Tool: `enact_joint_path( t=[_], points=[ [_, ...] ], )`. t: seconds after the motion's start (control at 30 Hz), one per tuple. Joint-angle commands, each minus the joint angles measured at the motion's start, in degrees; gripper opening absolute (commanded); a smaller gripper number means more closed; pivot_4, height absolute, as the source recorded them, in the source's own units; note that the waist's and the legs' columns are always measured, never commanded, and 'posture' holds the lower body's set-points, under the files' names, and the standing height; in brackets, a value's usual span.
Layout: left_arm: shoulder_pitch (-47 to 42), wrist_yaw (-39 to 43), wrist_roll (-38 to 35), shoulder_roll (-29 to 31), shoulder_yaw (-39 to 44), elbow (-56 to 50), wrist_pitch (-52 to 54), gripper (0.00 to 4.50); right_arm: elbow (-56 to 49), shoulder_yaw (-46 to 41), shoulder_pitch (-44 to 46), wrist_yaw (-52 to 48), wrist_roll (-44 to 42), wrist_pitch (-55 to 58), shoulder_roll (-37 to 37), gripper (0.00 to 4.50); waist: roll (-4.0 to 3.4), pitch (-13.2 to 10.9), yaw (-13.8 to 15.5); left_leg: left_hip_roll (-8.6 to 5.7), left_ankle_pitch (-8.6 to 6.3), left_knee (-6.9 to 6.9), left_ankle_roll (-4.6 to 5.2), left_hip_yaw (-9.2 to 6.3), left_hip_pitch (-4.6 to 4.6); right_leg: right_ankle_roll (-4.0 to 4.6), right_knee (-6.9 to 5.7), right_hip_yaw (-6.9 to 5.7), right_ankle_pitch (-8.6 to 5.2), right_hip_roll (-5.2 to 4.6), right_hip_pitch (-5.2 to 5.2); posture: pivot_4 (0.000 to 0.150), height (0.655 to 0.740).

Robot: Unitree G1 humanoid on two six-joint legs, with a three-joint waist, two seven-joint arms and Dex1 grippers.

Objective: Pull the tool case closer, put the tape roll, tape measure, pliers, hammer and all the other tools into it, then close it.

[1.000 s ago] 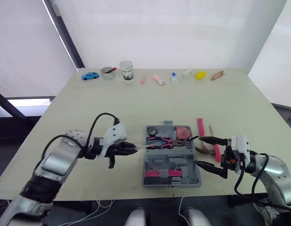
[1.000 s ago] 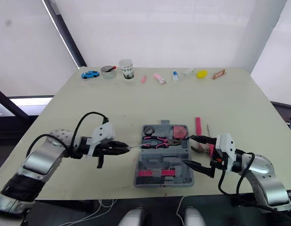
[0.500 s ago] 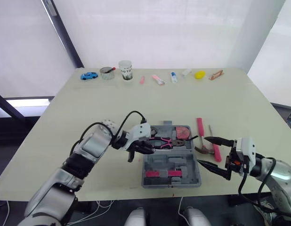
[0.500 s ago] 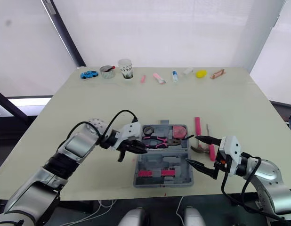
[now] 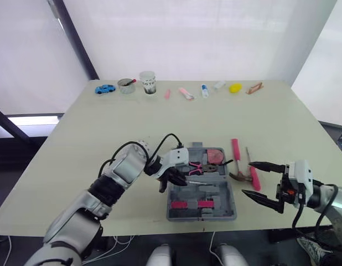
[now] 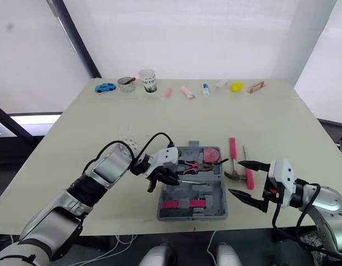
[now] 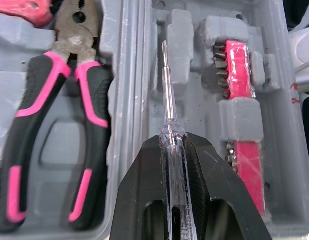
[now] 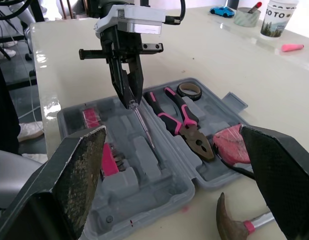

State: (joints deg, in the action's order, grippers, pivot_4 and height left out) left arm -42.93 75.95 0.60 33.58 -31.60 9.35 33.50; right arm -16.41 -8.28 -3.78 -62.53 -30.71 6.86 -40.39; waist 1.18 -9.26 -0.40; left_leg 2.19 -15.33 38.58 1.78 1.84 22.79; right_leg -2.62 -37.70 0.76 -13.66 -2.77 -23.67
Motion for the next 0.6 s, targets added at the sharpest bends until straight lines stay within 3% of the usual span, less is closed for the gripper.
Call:
enact_joint_path(
  t=[0.03, 0.6],
  points=[
    [-2.50, -0.05, 1.67, -1.74, -1.43, 1.89, 0.71, 0.08, -0.56, -1.55, 0.52, -0.27, -0.62, -0.60, -0.34, 4.50, 0.00, 0.00, 0.00, 0.00, 0.00, 0.00, 0.00, 0.00, 0.00, 0.00, 0.00, 0.00, 0.00, 0.00, 0.00, 0.150, 0.7400],
    [-4.08, -0.42, 4.83, -7.35, -3.77, 6.29, -1.59, 0.08, -1.29, -1.66, -0.78, 1.01, 0.08, -1.60, 0.19, 4.50, 0.01, 0.00, 0.39, -0.02, 0.00, 0.15, 0.00, 0.00, 0.02, -0.01, -0.06, 0.06, 0.01, 0.00, 0.02, 0.150, 0.7400]
  ],
)
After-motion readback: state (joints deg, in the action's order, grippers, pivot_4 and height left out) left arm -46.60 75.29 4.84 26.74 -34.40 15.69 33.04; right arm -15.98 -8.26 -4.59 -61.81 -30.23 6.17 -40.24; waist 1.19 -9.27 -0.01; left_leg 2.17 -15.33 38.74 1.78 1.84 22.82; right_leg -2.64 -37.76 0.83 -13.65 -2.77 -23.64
